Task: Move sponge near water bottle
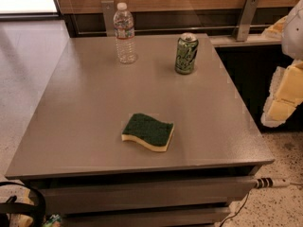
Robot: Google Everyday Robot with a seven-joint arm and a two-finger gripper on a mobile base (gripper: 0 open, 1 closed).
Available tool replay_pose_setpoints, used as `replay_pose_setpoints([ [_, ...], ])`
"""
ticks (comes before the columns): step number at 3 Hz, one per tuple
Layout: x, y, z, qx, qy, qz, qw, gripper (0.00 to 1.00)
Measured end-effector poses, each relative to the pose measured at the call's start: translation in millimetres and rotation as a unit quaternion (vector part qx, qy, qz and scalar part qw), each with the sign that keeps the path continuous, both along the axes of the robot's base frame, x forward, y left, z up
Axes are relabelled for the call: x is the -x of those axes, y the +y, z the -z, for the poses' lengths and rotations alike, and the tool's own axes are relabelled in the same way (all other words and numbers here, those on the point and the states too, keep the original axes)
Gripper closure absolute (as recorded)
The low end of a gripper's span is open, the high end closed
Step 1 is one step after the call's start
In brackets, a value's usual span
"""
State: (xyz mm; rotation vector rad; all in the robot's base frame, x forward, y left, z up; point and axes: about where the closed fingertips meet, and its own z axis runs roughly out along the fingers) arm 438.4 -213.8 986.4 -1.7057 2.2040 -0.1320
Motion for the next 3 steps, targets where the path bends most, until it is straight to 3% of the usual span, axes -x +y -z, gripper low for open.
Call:
replay_pose_setpoints([
  [2,2,2,1,-0.012,-0.007,-0.002,0.9999,0.0],
  [3,2,11,14,-0.064,-0.02,-0.015,0.9977,0.0],
])
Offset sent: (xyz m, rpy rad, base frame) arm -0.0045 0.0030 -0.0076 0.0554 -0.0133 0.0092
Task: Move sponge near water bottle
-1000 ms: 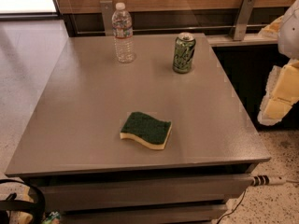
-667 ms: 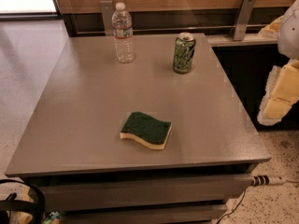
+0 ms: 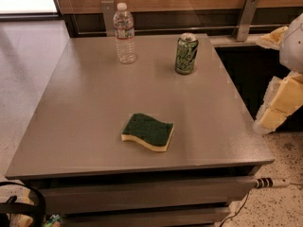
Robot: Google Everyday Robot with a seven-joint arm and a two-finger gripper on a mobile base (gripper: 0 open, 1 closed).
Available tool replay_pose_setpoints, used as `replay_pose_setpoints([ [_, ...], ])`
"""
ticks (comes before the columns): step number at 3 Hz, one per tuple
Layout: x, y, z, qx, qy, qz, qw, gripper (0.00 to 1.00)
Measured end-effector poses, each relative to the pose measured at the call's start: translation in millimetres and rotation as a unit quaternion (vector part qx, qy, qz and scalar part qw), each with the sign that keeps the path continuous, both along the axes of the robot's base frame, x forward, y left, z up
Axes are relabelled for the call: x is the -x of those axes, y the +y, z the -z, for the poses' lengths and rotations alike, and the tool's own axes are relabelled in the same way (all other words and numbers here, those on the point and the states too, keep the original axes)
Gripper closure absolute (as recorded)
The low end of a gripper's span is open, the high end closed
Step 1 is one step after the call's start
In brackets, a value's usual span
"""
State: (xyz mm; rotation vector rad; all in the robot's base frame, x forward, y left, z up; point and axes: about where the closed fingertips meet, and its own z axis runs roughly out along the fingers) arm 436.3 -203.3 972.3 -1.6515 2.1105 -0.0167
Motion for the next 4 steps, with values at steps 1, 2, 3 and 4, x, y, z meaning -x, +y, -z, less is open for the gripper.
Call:
replay_pose_setpoints([
  [1,-6,11,30,-0.076,-0.01,-0.024,0.9967,0.0],
  [2,-14,27,65,-0.161,-0.009,-0.052,0.9856,0.0],
  [3,-23,41,95,-0.225,0.001,-0.06,0.9726,0.0],
  [4,-25,45,101,-0.24,0.004,-0.061,0.9688,0.0],
])
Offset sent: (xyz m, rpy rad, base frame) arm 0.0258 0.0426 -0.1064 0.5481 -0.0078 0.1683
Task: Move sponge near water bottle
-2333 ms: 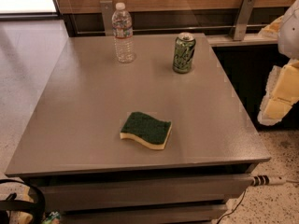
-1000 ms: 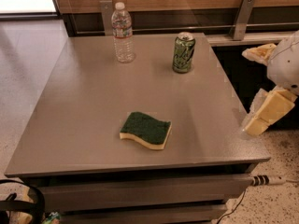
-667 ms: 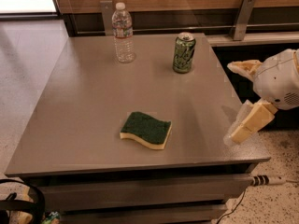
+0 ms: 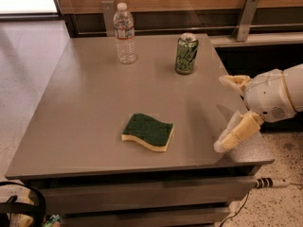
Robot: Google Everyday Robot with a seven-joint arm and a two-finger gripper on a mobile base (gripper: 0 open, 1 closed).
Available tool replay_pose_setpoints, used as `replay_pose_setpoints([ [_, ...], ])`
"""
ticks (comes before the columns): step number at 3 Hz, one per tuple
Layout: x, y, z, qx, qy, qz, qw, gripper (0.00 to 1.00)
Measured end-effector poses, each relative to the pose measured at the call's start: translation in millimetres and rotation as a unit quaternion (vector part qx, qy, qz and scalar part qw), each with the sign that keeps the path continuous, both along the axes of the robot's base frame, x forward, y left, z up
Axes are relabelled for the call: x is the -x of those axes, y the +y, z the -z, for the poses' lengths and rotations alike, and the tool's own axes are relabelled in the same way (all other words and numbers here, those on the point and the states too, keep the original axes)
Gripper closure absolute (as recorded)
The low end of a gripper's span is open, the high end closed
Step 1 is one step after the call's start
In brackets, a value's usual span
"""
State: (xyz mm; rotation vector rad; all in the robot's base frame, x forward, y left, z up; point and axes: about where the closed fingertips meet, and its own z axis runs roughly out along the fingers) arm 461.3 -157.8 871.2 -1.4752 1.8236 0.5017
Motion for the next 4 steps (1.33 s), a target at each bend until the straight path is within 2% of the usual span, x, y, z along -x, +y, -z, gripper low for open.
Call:
replay_pose_setpoints([
  [1,0,0,0,0.0,0.0,0.0,1.0,0.0],
  [3,15,40,29,-0.064,0.012,-0.011,0.9978,0.0],
  [4,22,58,34,-0.089,0.007,-0.014,0.9959,0.0],
])
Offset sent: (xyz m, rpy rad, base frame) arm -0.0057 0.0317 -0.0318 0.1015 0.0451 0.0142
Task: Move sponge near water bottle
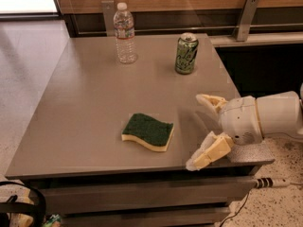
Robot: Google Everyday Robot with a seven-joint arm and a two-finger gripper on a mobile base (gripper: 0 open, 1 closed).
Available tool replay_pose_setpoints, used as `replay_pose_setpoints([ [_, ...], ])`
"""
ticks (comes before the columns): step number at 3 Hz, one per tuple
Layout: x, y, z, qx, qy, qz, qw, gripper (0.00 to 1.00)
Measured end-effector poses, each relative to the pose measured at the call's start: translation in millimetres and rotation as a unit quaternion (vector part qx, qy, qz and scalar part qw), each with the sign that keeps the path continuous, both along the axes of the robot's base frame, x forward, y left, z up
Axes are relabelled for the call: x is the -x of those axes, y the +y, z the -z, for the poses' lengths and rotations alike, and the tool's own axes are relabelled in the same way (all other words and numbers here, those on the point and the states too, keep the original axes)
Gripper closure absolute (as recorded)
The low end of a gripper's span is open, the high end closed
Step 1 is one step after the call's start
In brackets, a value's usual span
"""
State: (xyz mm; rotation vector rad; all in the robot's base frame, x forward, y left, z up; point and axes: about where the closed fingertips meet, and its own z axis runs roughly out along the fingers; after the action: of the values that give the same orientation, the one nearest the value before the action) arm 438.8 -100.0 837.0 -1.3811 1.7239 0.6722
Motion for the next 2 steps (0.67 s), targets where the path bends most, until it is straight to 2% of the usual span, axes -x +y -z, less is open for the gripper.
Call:
replay_pose_setpoints([
  [1,1,28,5,-0.026,-0.008,-0.011,0.9996,0.0],
  [2,-2,45,12,-0.038,-0.004,-0.01,0.9992,0.0],
])
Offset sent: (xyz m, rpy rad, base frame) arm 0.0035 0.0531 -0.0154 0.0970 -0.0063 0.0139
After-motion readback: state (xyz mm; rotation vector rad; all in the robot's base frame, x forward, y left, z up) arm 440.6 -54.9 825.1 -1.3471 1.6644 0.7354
